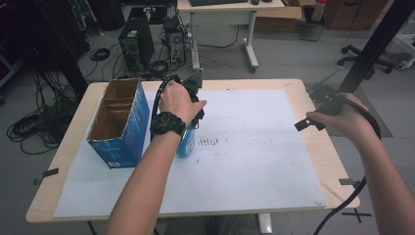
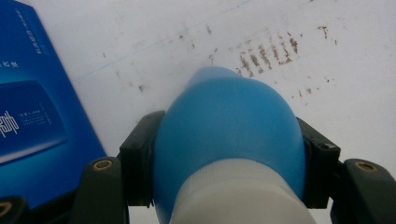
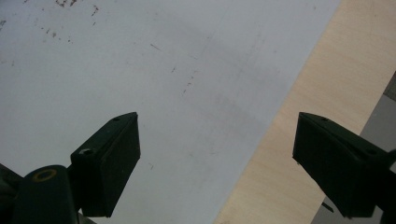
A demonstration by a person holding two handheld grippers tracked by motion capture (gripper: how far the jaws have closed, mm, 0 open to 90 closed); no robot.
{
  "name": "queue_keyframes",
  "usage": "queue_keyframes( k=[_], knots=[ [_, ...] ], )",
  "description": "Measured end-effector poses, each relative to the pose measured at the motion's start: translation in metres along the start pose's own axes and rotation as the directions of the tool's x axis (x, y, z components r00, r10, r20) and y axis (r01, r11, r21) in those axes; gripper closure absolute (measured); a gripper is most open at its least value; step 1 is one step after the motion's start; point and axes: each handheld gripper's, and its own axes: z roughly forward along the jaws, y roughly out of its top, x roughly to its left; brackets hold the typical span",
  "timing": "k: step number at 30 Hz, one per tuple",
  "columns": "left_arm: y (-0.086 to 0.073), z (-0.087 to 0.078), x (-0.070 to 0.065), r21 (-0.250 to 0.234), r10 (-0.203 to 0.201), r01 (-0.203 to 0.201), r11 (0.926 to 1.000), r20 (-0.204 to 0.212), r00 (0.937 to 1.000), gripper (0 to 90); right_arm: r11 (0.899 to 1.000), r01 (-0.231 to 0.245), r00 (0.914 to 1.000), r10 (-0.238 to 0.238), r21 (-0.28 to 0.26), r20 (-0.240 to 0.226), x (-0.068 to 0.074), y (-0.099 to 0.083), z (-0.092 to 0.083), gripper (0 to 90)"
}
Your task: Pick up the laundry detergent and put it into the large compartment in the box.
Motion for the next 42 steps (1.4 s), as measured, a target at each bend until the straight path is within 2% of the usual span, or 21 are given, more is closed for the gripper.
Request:
queue_keyframes(
  k=[7,17,23,42],
  knots=[
    [0.000,-0.010,-0.001,0.000,-0.001,0.001,1.0000,0.003,1.0000,37.3,1.000,0.001,1.0000,0.000,-0.004,0.002,0.001,0.000,-0.003,14.9],
    [-0.002,-0.030,-0.004,-0.009,0.021,-0.021,0.9997,-0.016,0.9997,37.3,1.000,0.000,1.0000,0.000,-0.009,0.003,0.002,-0.002,-0.009,14.9],
    [-0.002,-0.044,-0.006,-0.020,0.020,-0.020,0.9996,-0.004,0.9998,37.4,1.000,0.000,1.0000,0.000,-0.018,0.000,0.003,-0.002,-0.013,14.9],
    [0.002,-0.077,-0.010,-0.043,0.034,-0.035,0.9985,-0.013,0.9993,37.4,1.000,-0.002,1.0000,0.002,-0.014,-0.002,0.002,-0.004,-0.014,14.9]
  ],
)
